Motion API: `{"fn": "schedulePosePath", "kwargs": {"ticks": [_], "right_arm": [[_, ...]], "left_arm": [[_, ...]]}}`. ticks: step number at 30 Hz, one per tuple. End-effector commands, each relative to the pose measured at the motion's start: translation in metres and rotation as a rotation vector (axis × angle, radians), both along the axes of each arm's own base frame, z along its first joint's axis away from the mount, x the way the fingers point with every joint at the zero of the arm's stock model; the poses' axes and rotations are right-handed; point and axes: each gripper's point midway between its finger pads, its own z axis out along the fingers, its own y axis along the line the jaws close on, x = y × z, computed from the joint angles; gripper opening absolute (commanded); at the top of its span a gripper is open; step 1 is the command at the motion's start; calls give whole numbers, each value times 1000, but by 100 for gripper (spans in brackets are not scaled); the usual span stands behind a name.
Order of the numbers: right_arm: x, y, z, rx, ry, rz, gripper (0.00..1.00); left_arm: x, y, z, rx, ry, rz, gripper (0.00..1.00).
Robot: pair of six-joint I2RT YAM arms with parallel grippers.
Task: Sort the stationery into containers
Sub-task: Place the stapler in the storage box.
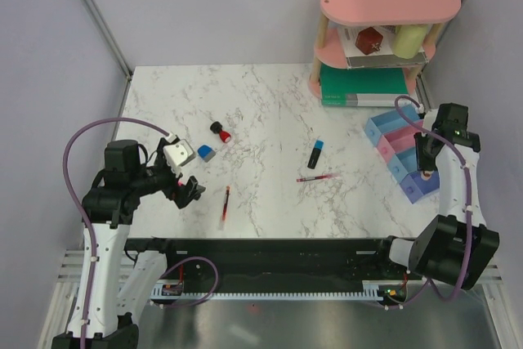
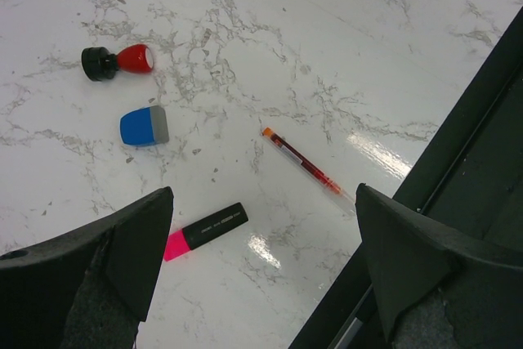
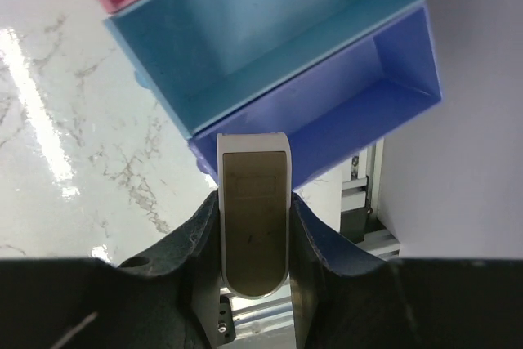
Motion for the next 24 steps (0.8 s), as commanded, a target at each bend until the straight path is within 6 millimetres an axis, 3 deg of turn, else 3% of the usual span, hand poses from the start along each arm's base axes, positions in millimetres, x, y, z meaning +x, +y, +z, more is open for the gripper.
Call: {"fn": "schedulePosePath", "kwargs": {"ticks": [1, 8, 16, 20, 24], "right_arm": [[-14, -23, 6, -53, -21, -85, 0], [-2, -40, -5, -46, -73, -116, 0], [44, -58, -16, -15, -148, -156, 0], [65, -67, -30, 9, -135, -171, 0], [83, -74, -28, 17, -154, -174, 0]], "left_arm": [[-1, -1, 3, 11, -24, -22, 100], [-2, -2, 8, -8, -21, -18, 100], [-2, -1, 14, -6, -32, -1, 100], [-1, 0, 14, -10, -24, 6, 100], [0, 0, 15, -10, -23, 11, 100]]}}
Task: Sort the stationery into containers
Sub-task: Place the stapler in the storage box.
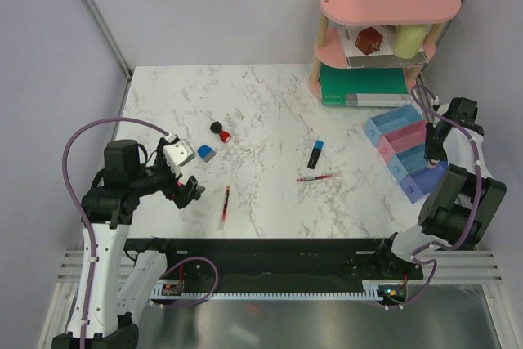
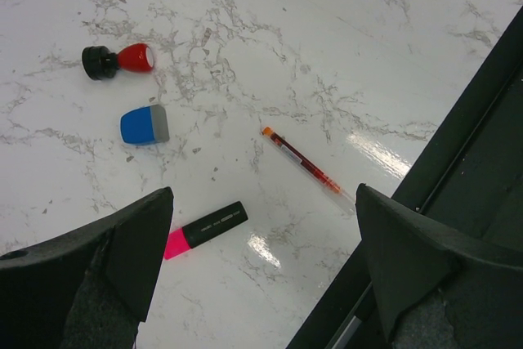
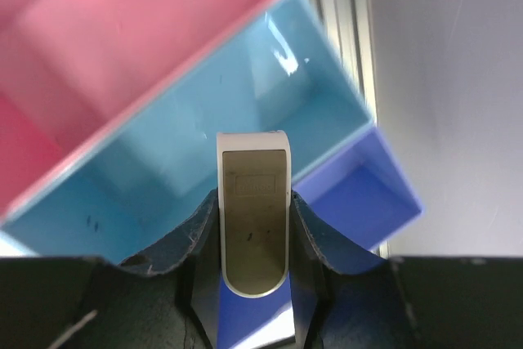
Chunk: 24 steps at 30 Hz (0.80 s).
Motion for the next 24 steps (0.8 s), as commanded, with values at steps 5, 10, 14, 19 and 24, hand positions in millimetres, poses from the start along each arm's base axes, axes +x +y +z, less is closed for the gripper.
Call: {"fn": "schedulePosePath", "kwargs": {"ticks": [5, 10, 14, 19, 24], "right_arm": [[47, -16, 32, -12, -147, -21, 0], [51, -19, 14, 1, -111, -23, 0], [50, -16, -8, 32, -75, -15, 3], [53, -12, -24, 62, -62, 1, 14], [57, -7, -18, 81, -91, 24, 35]], "left_arm": [[3, -1, 13, -13, -14, 8, 100], [6, -3, 13, -23, 5, 1, 99], [6, -3, 14, -23, 2, 1, 99], [6, -3, 15, -22, 0, 4, 99], [6, -2, 15, -20, -4, 6, 99]]}}
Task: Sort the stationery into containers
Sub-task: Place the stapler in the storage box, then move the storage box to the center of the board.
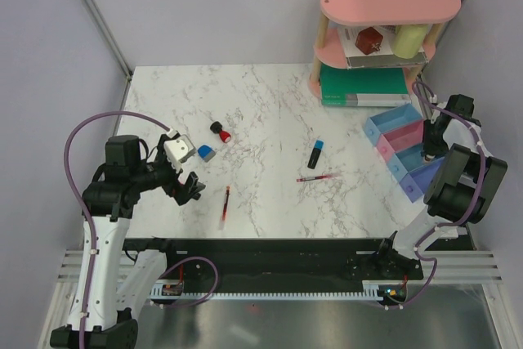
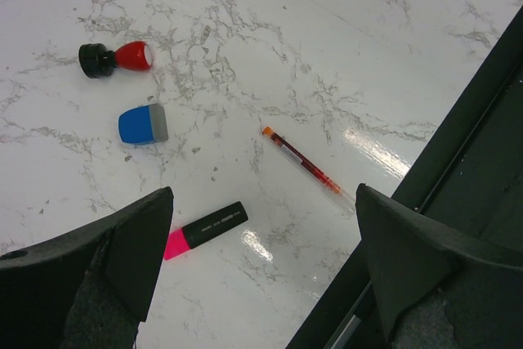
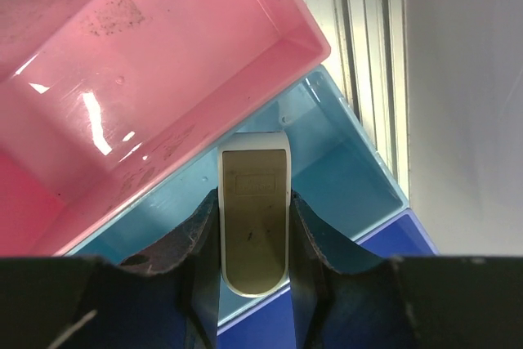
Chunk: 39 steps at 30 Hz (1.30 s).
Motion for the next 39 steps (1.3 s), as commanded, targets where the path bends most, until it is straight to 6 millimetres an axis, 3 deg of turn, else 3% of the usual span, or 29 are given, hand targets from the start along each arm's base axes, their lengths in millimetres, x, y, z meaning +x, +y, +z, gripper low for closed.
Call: {"fn": "schedulePosePath", "kwargs": {"ticks": [1, 10, 20, 23, 29, 34, 39], "right_arm": [[17, 3, 15, 11, -97, 26, 39], [16, 14, 33, 36, -125, 50, 57], [26, 28, 77, 96, -243, 14, 55], [32, 29, 78, 125, -260, -25, 54], [47, 24, 59, 154, -251, -106, 53], [46, 17, 47, 140, -248, -198, 52], [42, 15, 54, 110, -285, -233, 52]], "left_arm": [[0, -2, 15, -20, -28, 5, 99], [0, -3, 15, -24, -26, 2, 99], [-1, -3, 16, -24, -32, 2, 99], [-2, -4, 16, -31, -26, 0, 99], [-3, -3, 18, -26, -44, 1, 99], [-4, -1, 21, -16, -59, 2, 100], [-4, -1, 20, -14, -52, 1, 100]]}}
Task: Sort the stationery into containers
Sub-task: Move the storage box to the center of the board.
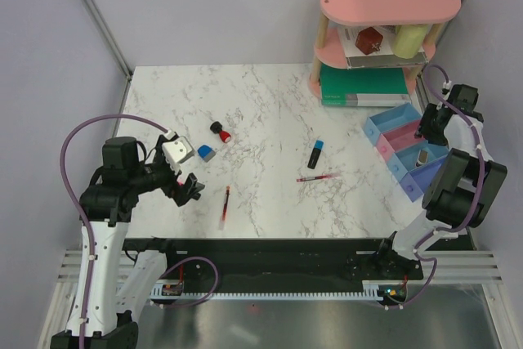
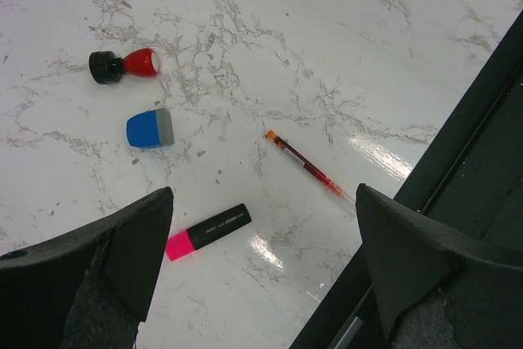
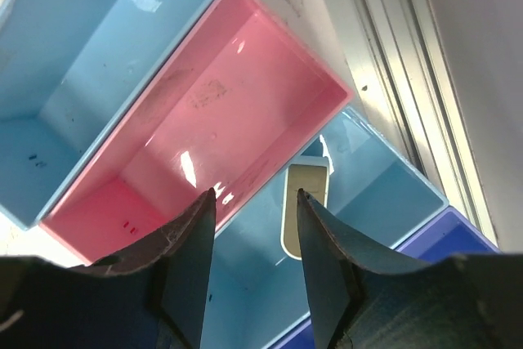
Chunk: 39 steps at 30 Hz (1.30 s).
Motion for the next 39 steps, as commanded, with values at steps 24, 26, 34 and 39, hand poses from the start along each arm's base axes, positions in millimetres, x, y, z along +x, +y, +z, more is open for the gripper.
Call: {"fn": "schedulePosePath", "kwargs": {"ticks": [24, 26, 34, 39], "right_arm": [[40, 53, -48, -148, 68, 117, 47], [43, 64, -49, -156, 73, 152, 47], [54, 104, -49, -192, 68, 255, 48], [66, 131, -45, -228, 60, 342, 48]], "left_arm": [[0, -1, 16, -9, -21, -1, 100], [0, -1, 16, -11, -17, 0, 100], [-5, -2, 18, -14, -28, 0, 100], [-8, -2, 17, -19, -26, 0, 100]]}}
